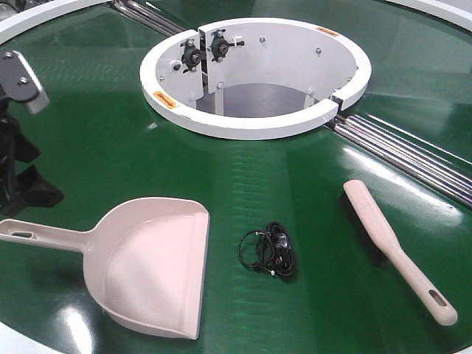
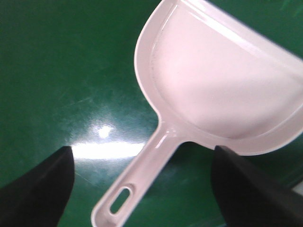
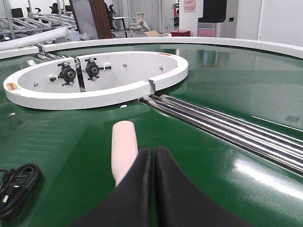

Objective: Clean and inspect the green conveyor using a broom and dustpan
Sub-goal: 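Lower the left gripper onto the pink dustpan handle, then close the left gripper on the handle and drag the dustpan toward the cable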

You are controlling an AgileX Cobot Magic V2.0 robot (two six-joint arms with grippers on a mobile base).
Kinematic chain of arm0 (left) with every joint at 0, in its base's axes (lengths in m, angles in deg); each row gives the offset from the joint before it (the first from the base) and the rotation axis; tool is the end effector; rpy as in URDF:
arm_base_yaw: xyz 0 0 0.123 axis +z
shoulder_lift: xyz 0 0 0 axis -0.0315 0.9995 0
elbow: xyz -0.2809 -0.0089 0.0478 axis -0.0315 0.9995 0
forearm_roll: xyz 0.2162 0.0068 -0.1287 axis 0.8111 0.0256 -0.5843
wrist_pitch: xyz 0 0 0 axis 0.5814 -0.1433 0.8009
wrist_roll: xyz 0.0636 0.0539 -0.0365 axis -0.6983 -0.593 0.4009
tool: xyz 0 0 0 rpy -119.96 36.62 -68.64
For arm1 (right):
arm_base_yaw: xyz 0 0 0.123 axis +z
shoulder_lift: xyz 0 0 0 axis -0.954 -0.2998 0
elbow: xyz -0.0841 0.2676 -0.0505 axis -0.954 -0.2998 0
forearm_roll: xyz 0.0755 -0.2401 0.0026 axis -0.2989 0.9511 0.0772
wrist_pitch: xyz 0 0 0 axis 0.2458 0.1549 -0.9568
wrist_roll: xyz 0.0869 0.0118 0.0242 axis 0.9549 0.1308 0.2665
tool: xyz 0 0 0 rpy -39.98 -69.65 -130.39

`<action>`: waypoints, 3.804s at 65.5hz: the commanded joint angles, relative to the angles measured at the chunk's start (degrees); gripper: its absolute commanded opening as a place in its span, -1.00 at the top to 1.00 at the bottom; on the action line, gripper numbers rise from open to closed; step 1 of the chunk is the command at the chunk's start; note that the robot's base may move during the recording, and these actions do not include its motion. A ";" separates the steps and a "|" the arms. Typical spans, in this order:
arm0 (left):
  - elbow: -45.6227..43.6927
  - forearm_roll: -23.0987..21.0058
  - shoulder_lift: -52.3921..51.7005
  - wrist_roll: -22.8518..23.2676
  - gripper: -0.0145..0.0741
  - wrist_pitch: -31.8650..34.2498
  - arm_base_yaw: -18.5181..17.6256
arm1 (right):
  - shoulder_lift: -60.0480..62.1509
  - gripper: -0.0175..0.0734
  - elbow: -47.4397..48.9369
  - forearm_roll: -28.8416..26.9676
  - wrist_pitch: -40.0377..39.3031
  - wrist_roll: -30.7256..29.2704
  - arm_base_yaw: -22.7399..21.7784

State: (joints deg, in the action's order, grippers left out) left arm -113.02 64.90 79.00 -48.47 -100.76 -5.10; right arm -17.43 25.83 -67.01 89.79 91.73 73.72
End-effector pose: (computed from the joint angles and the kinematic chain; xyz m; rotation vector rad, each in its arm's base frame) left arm 0.2782 -0.0387 0.3416 1.3250 2.3111 -0.0675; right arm 0.0566 -0.0002 0.1920 0.0188 1.6377 0.0242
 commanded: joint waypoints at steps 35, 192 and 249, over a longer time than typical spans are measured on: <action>-1.61 11.65 1.61 -10.89 -0.59 3.62 -6.72 | 1.06 0.64 -1.16 0.50 -4.23 -0.42 -0.19; 1.57 15.39 11.99 -17.71 0.69 9.27 -12.20 | 1.06 0.64 -1.16 0.50 -4.23 -0.42 -0.19; 1.57 15.80 16.97 -17.77 0.69 11.61 -15.96 | 1.06 0.64 -1.16 0.50 -4.23 -0.42 -0.19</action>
State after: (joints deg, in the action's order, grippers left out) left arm -109.91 82.10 98.47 -66.36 -88.79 -20.39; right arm -17.43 25.83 -67.01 89.79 91.73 73.72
